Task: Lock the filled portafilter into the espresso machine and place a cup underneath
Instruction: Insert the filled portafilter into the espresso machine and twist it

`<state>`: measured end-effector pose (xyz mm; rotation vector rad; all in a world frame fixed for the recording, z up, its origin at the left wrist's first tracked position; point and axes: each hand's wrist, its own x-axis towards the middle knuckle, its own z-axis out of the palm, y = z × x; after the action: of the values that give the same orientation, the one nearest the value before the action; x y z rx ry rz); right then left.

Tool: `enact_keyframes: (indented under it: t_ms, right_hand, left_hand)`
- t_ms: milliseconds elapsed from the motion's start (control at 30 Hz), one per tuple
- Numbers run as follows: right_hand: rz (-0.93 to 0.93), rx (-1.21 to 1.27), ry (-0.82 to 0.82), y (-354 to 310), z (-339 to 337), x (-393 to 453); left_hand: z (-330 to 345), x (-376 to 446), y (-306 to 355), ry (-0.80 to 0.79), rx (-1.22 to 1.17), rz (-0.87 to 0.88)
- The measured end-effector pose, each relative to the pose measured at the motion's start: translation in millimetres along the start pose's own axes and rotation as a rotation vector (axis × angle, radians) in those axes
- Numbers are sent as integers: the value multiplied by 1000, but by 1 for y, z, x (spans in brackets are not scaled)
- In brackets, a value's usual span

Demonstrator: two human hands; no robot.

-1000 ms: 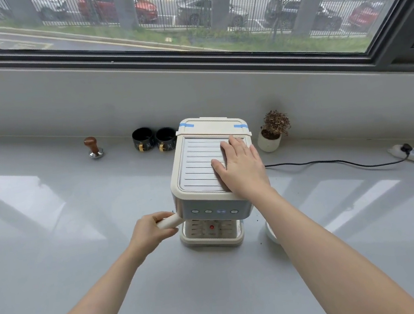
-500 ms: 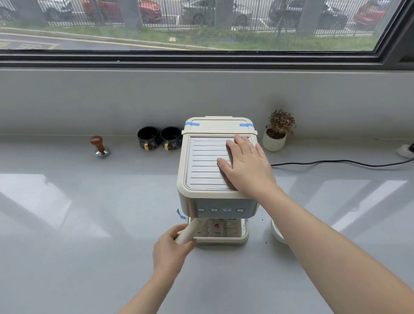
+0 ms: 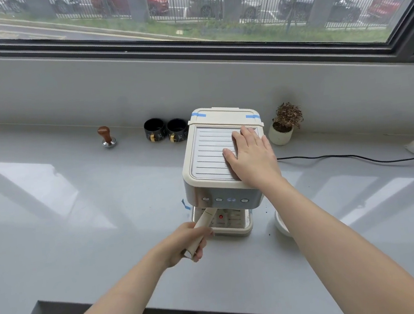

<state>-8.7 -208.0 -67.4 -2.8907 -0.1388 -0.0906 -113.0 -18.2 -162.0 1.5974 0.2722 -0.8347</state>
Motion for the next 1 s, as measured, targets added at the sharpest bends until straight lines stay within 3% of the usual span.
enact_keyframes:
  t_ms: [267,1000]
  right_hand:
    - [2,9,14,0,0,-2]
    - [30,45,21,-2,1,-5]
  left_hand:
    - [22,9,-15,134,-267,33]
    - [67,17,-16,373,-385,-21]
